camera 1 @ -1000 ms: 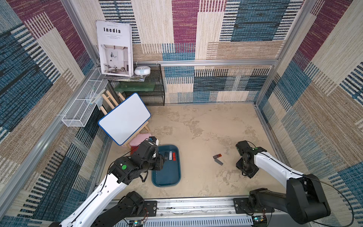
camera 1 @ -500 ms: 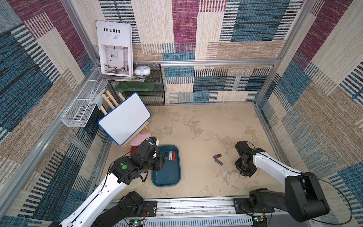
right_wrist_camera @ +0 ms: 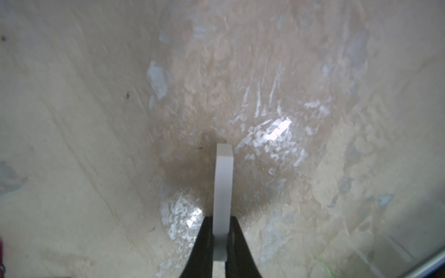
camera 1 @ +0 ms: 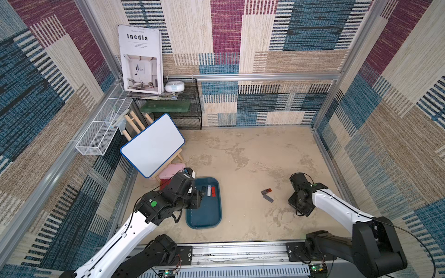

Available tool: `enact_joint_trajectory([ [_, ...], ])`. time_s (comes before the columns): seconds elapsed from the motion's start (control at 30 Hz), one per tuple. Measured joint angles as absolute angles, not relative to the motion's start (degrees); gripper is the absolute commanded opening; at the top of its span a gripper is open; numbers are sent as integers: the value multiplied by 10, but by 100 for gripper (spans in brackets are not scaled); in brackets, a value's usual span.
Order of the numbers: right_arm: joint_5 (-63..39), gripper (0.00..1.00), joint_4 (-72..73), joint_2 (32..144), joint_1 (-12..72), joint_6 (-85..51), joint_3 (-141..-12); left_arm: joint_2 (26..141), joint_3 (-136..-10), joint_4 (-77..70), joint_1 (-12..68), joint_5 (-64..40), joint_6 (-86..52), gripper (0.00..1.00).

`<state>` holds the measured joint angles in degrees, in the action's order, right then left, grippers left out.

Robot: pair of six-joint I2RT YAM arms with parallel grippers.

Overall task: Put the usb flash drive into the storage box
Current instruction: Pick up the USB flash from the center of the board.

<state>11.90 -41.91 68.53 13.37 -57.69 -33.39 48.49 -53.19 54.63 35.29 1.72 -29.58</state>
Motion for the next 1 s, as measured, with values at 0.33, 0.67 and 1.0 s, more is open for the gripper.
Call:
enact_joint_trajectory([
  [0.33, 46, 0, -392, 514, 211, -464, -377, 467, -531, 547, 354, 35, -299, 50],
  [0.67, 40, 0, -225, 626, 533, -454, -481, 469, -538, 556, 347, 81, -307, 50],
  [1.0, 5, 0, -53, 867, 652, -433, -594, 425, -564, 606, 314, 226, -341, 57],
])
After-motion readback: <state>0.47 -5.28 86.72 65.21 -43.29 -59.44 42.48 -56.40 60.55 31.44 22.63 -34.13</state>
